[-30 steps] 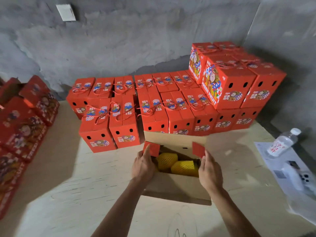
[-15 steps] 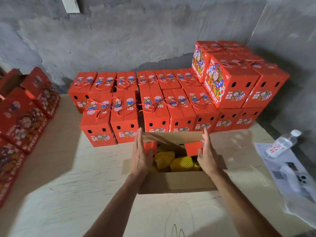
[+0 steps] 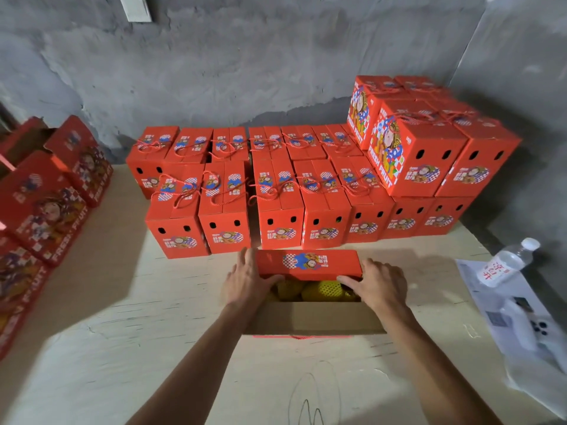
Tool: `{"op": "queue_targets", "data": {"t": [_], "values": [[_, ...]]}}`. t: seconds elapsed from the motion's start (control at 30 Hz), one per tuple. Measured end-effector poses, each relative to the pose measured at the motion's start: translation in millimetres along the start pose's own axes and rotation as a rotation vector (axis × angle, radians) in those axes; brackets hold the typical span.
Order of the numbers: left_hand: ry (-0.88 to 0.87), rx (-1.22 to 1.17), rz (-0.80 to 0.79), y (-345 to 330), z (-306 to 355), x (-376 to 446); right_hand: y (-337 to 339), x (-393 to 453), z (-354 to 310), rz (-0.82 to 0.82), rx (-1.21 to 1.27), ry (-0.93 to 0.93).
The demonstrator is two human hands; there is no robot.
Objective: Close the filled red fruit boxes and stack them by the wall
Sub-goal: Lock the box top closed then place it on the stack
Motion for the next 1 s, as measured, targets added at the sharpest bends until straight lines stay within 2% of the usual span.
{"op": "queue_targets", "data": {"t": [0.07, 0.13, 0.23, 0.3, 0.37, 0.43, 0.53, 0.6, 0.7, 0.8, 1.0], "values": [[0.074, 0.145, -0.051, 5, -4, 0, 10, 2, 4, -0.057, -0.116, -0.072], [0.114, 0.276, -0.106, 8, -5, -2, 21, 7, 4, -0.051, -0.053, -0.093], [0.084, 0.433, -0.088, 18, 8, -2, 36, 8, -3, 0.064, 0.305, -0.059], [0.042, 0.49, -0.091, 24, 25, 2, 36, 2, -9, 0.004, 0.631, -0.048], [0.024, 0.505, -0.1, 30, 37, 4, 23, -10, -15, -0.089, 0.741, 0.01], [-0.008, 0.424, -0.069, 35, 48, 7, 10, -22, -16, -0.076, 0.734, 0.114], [-0.155, 0.123, -0.085, 29, 52, 5, 3, -32, -8, -0.055, 0.744, 0.227], [-0.269, -0.032, -0.157, 18, 41, -7, 1, -38, 1, -0.108, 0.685, 0.326], [-0.432, -0.315, -0.054, 16, 5, -26, -3, -50, 17, -0.232, 0.573, 0.411], [-0.581, -0.293, -0.011, 22, -16, -37, -6, -55, 33, -0.304, 0.503, 0.447], [-0.592, -0.101, -0.207, 25, -36, -40, -15, -49, 47, -0.476, 0.617, 0.424]]}}
Point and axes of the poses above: each hand's wrist, its own x-axis towards the middle knuckle, its own y-axis out of the back of the hand, z = x × y, the point moved 5 cm from there along x, towards the middle knuckle, and after that the axes turned 5 degrees about -y, right-handed, at the moved point
